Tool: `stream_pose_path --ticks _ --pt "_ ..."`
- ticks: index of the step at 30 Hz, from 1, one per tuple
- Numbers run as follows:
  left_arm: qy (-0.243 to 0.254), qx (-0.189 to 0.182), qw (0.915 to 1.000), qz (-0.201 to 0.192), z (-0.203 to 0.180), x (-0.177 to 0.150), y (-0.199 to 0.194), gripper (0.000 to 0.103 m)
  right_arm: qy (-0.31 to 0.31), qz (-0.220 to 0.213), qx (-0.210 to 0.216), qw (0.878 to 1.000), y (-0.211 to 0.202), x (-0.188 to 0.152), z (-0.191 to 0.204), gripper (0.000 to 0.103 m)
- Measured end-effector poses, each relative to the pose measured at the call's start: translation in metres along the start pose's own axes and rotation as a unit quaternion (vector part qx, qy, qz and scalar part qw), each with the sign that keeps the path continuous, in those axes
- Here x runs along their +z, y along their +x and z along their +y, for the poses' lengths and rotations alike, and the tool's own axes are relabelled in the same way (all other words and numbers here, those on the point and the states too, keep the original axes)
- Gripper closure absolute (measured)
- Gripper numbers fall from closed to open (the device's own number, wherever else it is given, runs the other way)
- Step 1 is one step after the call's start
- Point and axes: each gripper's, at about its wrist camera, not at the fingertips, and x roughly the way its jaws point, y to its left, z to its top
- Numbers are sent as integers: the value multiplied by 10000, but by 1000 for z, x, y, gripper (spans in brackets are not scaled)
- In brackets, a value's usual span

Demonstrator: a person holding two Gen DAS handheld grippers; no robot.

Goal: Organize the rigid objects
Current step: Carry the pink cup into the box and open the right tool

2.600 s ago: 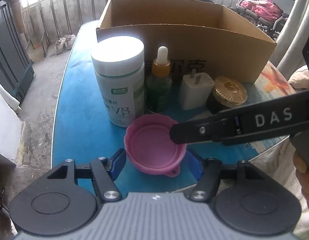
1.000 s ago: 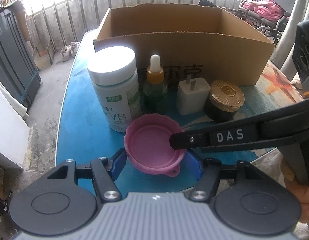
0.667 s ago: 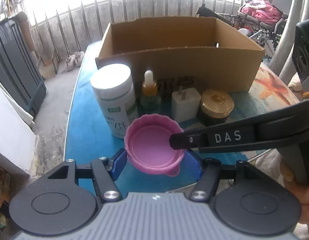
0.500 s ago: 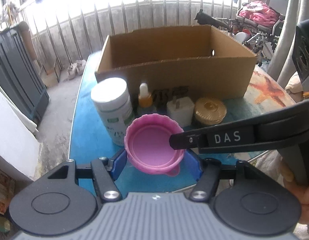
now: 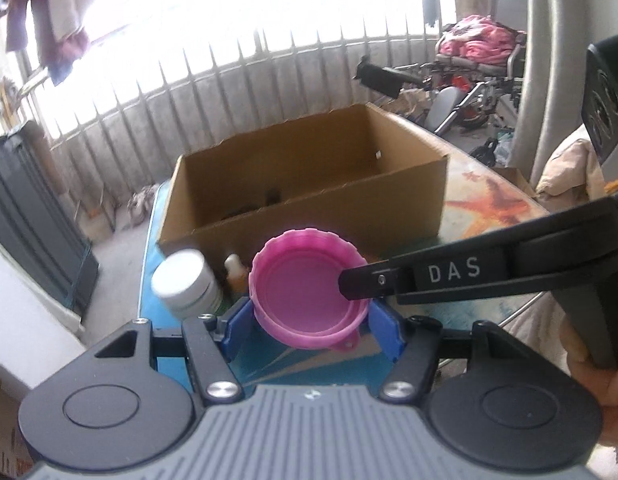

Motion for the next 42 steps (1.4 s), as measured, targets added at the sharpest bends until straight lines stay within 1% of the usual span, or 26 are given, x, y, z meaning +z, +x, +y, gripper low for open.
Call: stream_pose_path --ticks 4,10,14,17,21,26,29,33,36,39,42 --pt "178 -108 9996 -169 -13 13 -4 38 51 -280 -68 9996 -22 6 -9 89" --pt "517 -74 9978 -401 -33 38 -2 38 -78 -572 -136 9982 -42 25 -24 89" --pt "590 29 9972 -464 -39 54 7 38 -265 -596 -137 9978 -43 45 -34 89" --pt "627 121 9967 -492 -41 69 16 38 -342 -521 -75 9980 -40 65 -45 89" --pt "570 70 9970 -524 -37 93 36 38 -716 -443 -184 9963 -30 99 -54 89" --pt "230 -32 9996 -189 -17 122 72 39 -1086 -215 -287 9934 3 142 -63 89" --pt "56 -73 9999 53 -5 138 100 39 -1227 61 -316 9919 30 172 -72 89" --pt "-335 -211 9981 473 14 156 138 39 -1361 574 -380 9883 73 211 -84 90" --pt "-824 -422 9921 845 34 164 168 39 -1378 1022 -414 9843 105 232 -91 90" --pt "-1353 -617 9816 1199 54 168 200 40 -1379 1427 -461 9790 138 253 -99 90" --pt "-1717 -812 9699 1522 70 166 229 40 -1456 1807 -554 9711 172 266 -103 91"
